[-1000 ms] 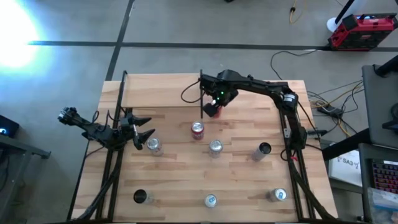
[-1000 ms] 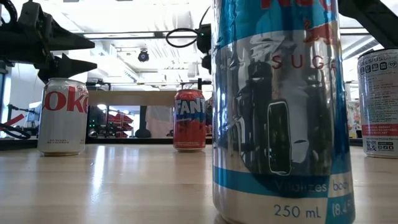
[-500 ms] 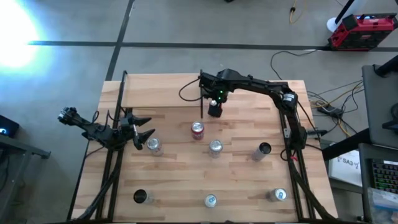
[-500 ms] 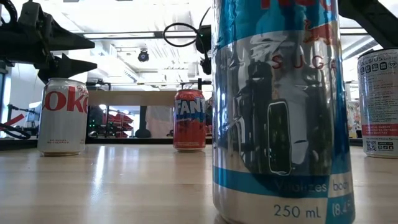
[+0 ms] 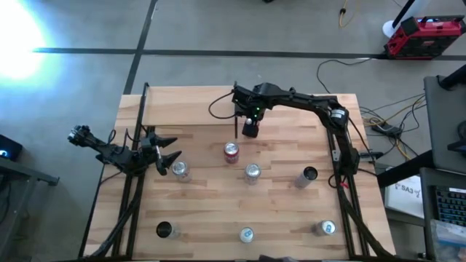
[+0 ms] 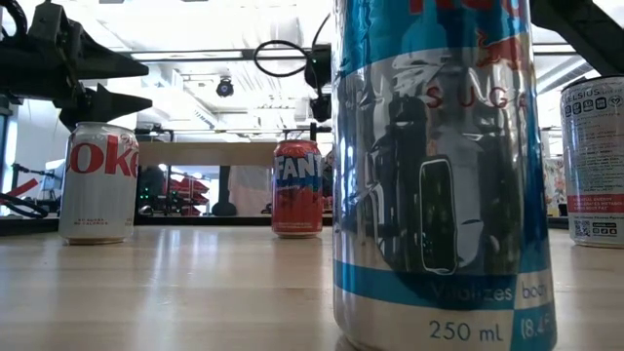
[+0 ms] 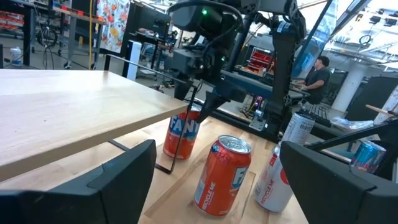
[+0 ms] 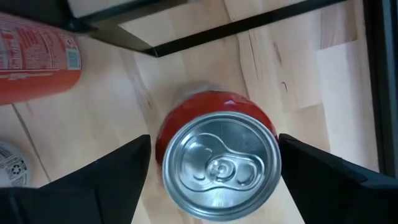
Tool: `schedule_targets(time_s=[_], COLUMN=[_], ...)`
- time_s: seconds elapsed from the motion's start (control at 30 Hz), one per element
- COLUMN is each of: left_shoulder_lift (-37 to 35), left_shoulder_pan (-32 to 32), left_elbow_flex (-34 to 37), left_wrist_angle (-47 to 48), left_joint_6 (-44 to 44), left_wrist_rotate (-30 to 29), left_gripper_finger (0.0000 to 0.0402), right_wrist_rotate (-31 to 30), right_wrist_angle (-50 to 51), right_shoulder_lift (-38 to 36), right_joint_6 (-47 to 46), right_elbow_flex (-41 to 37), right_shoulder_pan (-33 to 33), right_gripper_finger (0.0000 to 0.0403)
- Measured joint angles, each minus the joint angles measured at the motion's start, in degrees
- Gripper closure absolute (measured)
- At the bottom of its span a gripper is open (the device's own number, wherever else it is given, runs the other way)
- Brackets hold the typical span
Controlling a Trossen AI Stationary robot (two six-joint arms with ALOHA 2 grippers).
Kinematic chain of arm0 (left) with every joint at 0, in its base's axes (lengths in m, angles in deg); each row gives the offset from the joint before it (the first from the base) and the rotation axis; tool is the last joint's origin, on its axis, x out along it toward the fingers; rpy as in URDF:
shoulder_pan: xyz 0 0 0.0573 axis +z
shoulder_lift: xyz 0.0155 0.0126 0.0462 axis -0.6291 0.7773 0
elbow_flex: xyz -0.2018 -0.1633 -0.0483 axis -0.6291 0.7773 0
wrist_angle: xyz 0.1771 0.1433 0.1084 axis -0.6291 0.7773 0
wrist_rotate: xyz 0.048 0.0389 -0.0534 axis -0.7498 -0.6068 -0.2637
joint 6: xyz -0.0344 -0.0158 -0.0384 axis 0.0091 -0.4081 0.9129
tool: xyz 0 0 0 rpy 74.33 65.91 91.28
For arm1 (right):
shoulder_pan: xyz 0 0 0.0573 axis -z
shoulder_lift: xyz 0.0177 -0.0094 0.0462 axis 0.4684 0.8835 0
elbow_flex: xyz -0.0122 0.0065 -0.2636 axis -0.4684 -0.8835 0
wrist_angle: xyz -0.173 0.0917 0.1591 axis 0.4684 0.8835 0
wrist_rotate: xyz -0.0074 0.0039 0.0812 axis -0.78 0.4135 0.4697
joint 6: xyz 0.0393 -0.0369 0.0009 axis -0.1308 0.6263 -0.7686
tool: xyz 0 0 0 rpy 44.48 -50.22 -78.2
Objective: Place canned beverage on shelf
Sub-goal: Move the top orange soda can below the center orange can
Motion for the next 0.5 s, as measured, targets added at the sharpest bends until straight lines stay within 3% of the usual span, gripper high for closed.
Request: schedule_targets(time_s=[0.37, 0.5], left_shoulder_lift=[0.0, 0.0], left_shoulder_pan=[0.01, 0.0], left_elbow_flex=[0.0, 0.0], left_wrist_angle=[0.01, 0.01], left_joint_6=[0.01, 0.01], left_wrist_rotate=[0.0, 0.0], left_gripper_finger=[0.0075, 0.0075], right_wrist_rotate=[-0.26, -0.31], right_wrist_angle=[-5.01, -4.99], right_shoulder_lift=[-0.02, -0.04], right_joint_6=[-2.31, -2.62], right_elbow_flex=[-3.11, -3.11], right_shoulder_pan=[0.37, 0.23], right_gripper_finger=[0.0079, 0.0101])
